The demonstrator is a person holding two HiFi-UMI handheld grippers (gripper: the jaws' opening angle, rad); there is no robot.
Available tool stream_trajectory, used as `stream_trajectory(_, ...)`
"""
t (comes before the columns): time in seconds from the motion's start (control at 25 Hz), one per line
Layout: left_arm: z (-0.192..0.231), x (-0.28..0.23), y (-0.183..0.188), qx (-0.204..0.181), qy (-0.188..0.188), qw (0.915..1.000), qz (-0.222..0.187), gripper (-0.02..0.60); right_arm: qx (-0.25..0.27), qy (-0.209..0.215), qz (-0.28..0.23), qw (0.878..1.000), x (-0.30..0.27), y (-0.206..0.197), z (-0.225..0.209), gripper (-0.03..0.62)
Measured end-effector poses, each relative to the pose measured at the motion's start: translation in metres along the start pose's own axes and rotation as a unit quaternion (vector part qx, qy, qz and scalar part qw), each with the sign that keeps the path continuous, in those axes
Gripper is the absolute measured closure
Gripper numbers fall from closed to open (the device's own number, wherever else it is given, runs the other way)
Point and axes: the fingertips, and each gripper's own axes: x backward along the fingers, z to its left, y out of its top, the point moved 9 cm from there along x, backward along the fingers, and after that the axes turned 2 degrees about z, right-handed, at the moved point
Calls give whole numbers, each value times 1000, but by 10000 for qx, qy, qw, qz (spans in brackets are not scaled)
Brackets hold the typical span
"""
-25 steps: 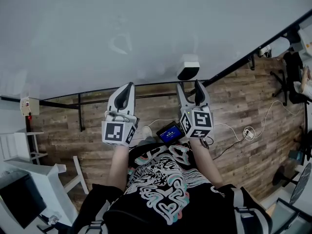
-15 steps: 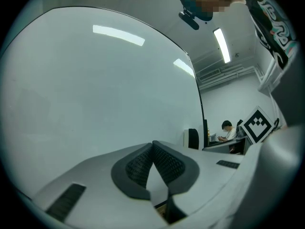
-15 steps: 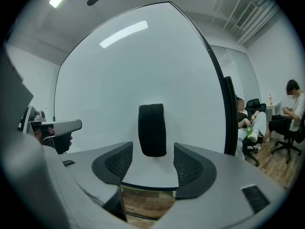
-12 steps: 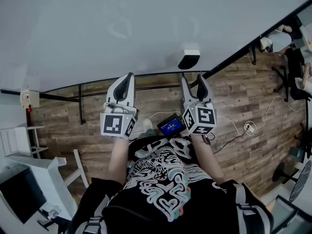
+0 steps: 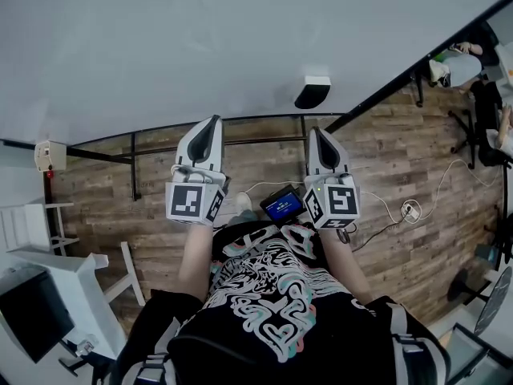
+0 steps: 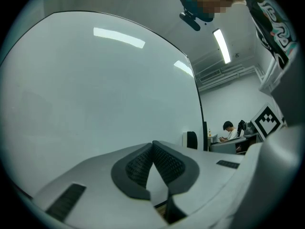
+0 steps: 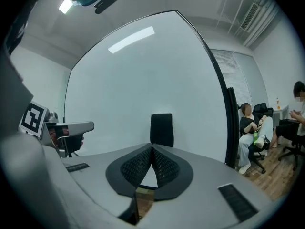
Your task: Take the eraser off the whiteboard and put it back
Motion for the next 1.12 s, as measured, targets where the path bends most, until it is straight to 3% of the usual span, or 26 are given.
stream_trajectory(0.2,-4,1,1,-68,-13,10000,24,560,-28,129,-87,9999,6,2,1,565)
stream_trajectory(1.12,-9,-6,-7,-108,-22,9998,157,560,-56,-44,-27,10000,6,0,-14,566)
